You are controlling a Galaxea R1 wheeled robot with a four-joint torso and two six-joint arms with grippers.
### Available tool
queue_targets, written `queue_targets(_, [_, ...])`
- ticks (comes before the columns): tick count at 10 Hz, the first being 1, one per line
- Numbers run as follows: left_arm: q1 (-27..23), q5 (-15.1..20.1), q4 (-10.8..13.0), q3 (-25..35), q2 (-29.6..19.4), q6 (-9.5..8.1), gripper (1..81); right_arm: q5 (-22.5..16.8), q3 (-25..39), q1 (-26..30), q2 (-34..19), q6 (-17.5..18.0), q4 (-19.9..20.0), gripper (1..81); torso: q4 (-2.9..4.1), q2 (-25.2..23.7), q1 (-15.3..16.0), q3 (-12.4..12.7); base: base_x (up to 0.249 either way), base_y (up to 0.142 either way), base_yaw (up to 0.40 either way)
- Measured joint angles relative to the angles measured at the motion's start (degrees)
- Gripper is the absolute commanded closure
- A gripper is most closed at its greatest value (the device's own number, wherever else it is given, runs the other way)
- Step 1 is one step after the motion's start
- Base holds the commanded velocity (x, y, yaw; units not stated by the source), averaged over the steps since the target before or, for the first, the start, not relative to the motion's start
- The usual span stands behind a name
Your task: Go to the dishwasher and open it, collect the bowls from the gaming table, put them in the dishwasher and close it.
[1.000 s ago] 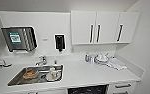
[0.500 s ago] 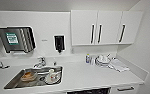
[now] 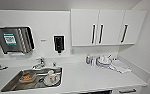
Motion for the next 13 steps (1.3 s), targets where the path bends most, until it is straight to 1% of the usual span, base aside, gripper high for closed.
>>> queue_targets(6, [0.16,0.02,0.0,0.39,-0.56,0.0,81.1,-0.01,0.83,-0.5,-0.12,0.0,-0.04,81.1,0.0,0.0,0.0,0.0,0.0,0.0,0.0])
queue_targets(7, [0.11,0.0,0.0,1.4,-1.24,0.0,81.1,-0.04,1.73,-0.5,-0.17,0.0,-0.06,81.1,0.0,0.0,0.0,0.0,0.0,0.0,0.0])
queue_targets(9, [-0.3,0.02,0.0,5.44,-3.4,0.0,81.1,-0.01,3.04,-0.5,-0.52,0.0,-0.48,81.1,0.0,0.0,0.0,-0.05,0.0,0.0,0.0])
queue_targets(10, [-0.76,0.02,0.02,7.96,-4.78,0.0,81.1,0.02,3.78,-0.43,-0.87,0.0,-0.66,81.1,-0.11,0.0,-0.01,-0.5,0.0,0.0,0.0])
queue_targets(11, [-1.46,0.02,0.02,10.62,-6.46,0.0,81.1,0.05,4.3,-0.32,-1.28,0.0,-0.85,81.1,-0.24,0.0,-0.03,-1.64,0.0,0.0,0.0])
queue_targets(13, [-2.9,-0.09,0.02,15.87,-10.51,0.0,81.1,0.07,4.33,0.05,-1.46,0.0,-0.89,81.1,-0.26,0.0,-0.03,-5.4,0.0,0.0,0.0])
